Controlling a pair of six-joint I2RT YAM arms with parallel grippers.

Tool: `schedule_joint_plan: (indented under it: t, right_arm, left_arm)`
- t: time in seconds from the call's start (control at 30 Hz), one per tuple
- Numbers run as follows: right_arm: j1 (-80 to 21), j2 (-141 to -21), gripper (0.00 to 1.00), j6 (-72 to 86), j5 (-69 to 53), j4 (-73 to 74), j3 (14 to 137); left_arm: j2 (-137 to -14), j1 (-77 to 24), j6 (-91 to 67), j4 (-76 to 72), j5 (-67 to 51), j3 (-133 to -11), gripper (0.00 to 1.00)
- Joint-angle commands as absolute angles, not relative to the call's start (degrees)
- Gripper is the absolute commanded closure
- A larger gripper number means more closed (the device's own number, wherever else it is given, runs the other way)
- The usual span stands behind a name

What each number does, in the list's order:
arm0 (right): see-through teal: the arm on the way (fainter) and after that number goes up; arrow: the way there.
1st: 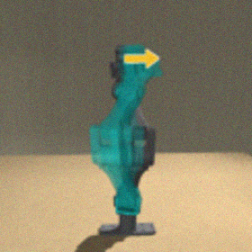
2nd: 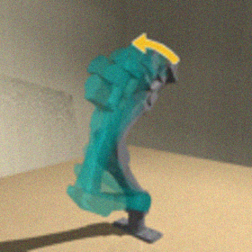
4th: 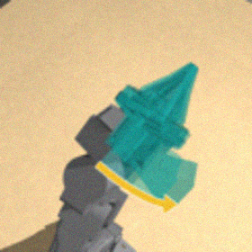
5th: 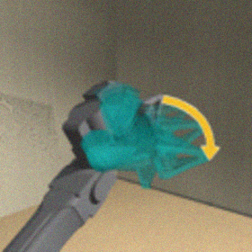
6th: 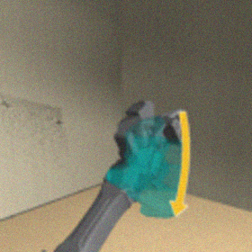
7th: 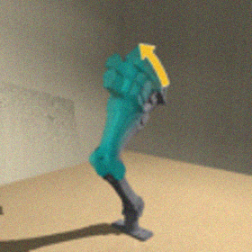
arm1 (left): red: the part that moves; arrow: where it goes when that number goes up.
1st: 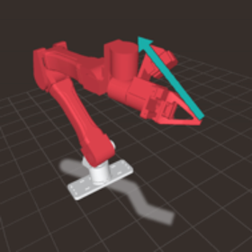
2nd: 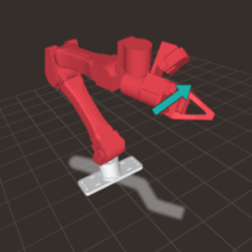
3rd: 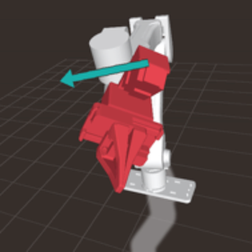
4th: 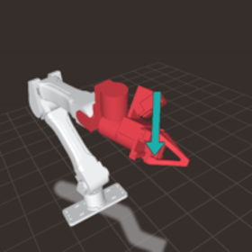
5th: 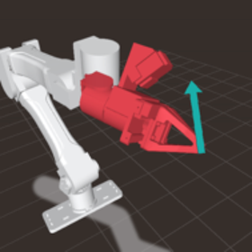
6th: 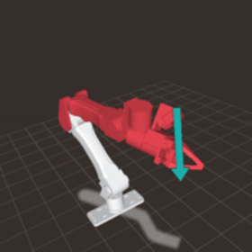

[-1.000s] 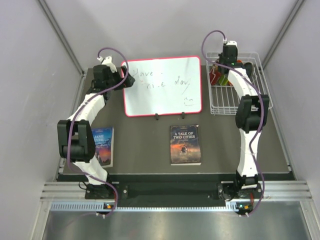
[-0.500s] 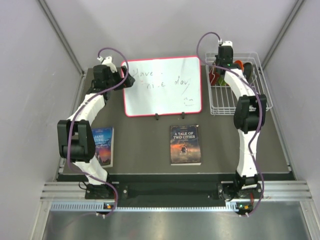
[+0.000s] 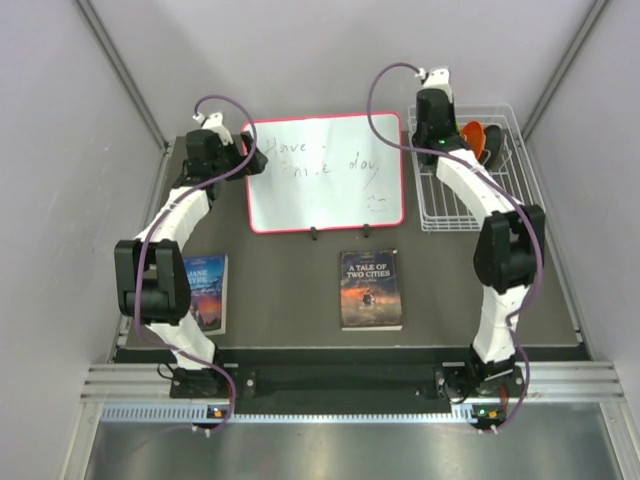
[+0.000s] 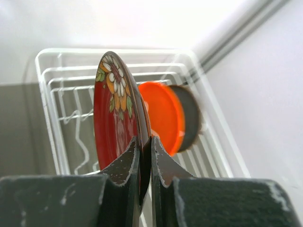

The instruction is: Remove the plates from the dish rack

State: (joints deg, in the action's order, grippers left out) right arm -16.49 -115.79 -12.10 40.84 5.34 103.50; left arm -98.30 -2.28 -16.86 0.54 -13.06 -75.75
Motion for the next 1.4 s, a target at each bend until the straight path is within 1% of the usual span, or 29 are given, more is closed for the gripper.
schedule_joint_plan:
  t: [0.0,0.07,0.1,0.13,0.2,0.27,0.3,0.37,0.47,0.57,0.6,0.67,0.83,0.97,1.17,1.23,1.33,1.37]
  right_arm:
    - [-17.14,-102.58,1.0,-13.1,46.32,-2.65,101.08]
    - [-17.58,-98.36,1.0,-11.26,45.01,-0.28,99.5]
    - [-17.75,-96.87,1.0,-7.33,41.95,5.39,99.14]
    - [-17.75,-93.38,1.0,-5.03,39.66,7.36,97.31]
    - [-17.84,-89.49,1.0,2.06,30.47,11.75,94.32]
    - [-18.1,-84.13,1.0,5.61,23.42,12.91,88.96]
    - [-18.28,-82.55,1.0,8.84,17.81,12.66,87.03]
    - [-18.54,-78.41,1.0,11.15,11.02,11.61,80.97]
    - [-19.77,-74.72,1.0,15.8,1.71,9.15,73.76]
    - [-21.35,-71.46,1.0,19.49,-2.97,4.5,65.94]
    - [-21.79,-70.5,1.0,20.29,-4.73,3.35,64.09]
    - [-22.76,-67.86,1.0,22.66,-6.23,0.45,59.25]
    - [-24.08,-63.03,1.0,26.27,-9.58,-5.62,51.79]
    - [-25.13,-61.35,1.0,29.08,-11.6,-8.17,48.26]
    - [-26.1,-58.63,1.0,32.68,-12.21,-11.33,43.33]
    - [-26.37,-58.18,1.0,34.27,-13.62,-13.61,41.58]
    - [-26.63,-57.48,1.0,37.26,-15.38,-17.03,39.03]
    - [-26.63,-57.39,1.0,38.48,-15.9,-17.57,38.5]
  left_arm:
    - [-96.5,-2.02,-20.11,-1.06,-19.32,-77.17,0.01]
    - [-95.8,-2.11,-22.14,-3.49,-25.38,-75.95,0.01]
    - [-95.37,-2.2,-25.45,-5.43,-27.31,-74.72,0.01]
    - [-94.4,-2.28,-27.23,-7.71,-30.47,-71.66,0.01]
    - [-93.35,-2.81,-32.48,-13.78,-32.77,-68.22,0.01]
    - [-91.24,-3.77,-35.06,-17.64,-34.36,-63.4,0.01]
    - [-90.27,-5.35,-36.72,-19.06,-34.54,-61.63,0.01]
    - [-86.67,-7.28,-37.96,-20.03,-33.5,-56.81,0.01]
    - [-81.22,-13.77,-39.11,-22.23,-29.64,-51.0,0.01]
    - [-77.35,-18.52,-39.98,-25.48,-27.43,-47.38,0.01]
    - [-76.65,-19.41,-41.03,-27.58,-26.46,-44.41,0.01]
    - [-75.41,-21.96,-42.27,-32.68,-25.76,-41.94,0.01]
    - [-75.67,-26.19,-44.03,-38.39,-22.68,-37.02,0.02]
    - [-77.34,-28.91,-46.31,-44.8,-21.8,-34.37,0.04]
    - [-78.31,-31.46,-46.58,-47.19,-17.93,-33.31,0.06]
    - [-79.27,-31.82,-47.45,-50.44,-17.75,-32.96,0.06]
    - [-81.82,-32.25,-50.35,-57.29,-18.54,-32.34,0.14]
    - [-82.61,-32.43,-50.88,-58.61,-18.98,-32.43,0.24]
